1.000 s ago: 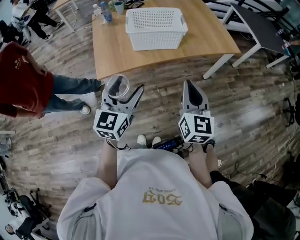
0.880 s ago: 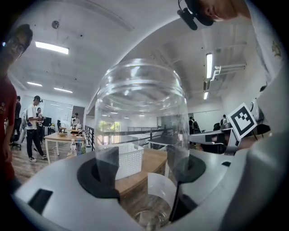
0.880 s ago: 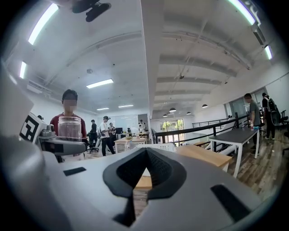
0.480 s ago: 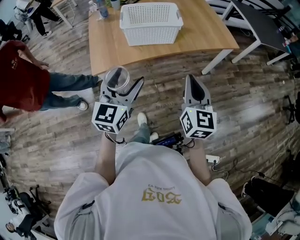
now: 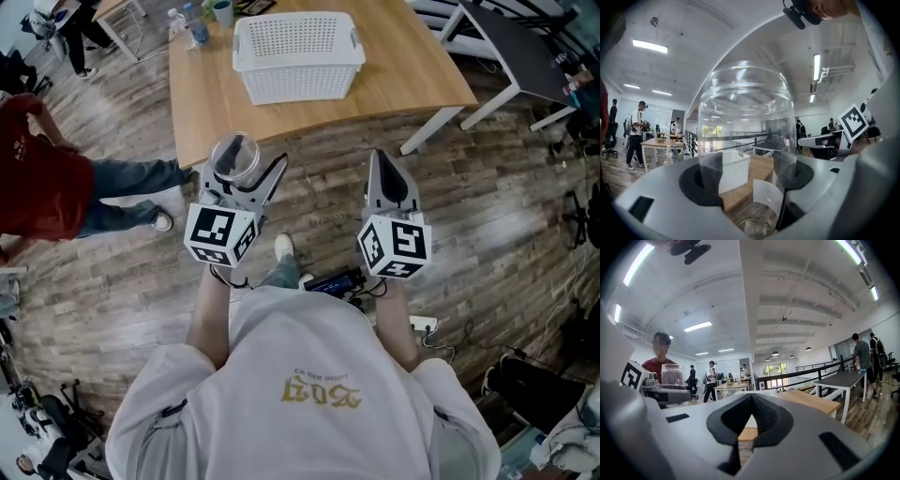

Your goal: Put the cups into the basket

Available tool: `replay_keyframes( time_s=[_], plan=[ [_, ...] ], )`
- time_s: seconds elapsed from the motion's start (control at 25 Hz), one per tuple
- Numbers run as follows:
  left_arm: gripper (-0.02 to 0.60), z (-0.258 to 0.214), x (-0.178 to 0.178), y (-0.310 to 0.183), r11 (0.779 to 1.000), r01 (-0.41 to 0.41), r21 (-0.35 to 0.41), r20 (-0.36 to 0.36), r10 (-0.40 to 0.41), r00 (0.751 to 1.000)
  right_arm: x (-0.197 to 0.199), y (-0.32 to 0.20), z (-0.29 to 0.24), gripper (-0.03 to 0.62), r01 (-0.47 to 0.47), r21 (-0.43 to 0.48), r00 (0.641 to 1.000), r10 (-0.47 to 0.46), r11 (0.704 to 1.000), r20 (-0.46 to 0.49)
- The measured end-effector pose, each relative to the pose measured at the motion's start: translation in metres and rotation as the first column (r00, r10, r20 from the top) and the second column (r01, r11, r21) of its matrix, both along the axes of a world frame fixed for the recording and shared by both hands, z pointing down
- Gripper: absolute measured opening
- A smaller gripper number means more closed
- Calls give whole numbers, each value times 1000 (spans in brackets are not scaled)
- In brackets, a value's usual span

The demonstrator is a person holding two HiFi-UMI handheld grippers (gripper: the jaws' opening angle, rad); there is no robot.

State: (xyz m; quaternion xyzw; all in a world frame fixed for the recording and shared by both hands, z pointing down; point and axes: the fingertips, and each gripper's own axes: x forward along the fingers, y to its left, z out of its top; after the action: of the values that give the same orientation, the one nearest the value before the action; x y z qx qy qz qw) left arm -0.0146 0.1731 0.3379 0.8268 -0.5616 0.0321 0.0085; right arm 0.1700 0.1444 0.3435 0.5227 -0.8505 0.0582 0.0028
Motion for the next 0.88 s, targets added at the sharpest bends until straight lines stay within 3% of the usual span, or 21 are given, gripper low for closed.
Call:
replay_keyframes(
  time_s=[0.56, 0.88],
  plan=[
    [331, 6, -38, -75, 998, -69, -11, 8, 69, 998, -47, -68, 7, 11, -27, -36, 1000, 27, 999, -6],
    [331, 8, -56, -89, 998, -64, -24, 7, 64, 998, -66, -81, 13, 11, -33, -50, 999, 32, 998, -21]
  ],
)
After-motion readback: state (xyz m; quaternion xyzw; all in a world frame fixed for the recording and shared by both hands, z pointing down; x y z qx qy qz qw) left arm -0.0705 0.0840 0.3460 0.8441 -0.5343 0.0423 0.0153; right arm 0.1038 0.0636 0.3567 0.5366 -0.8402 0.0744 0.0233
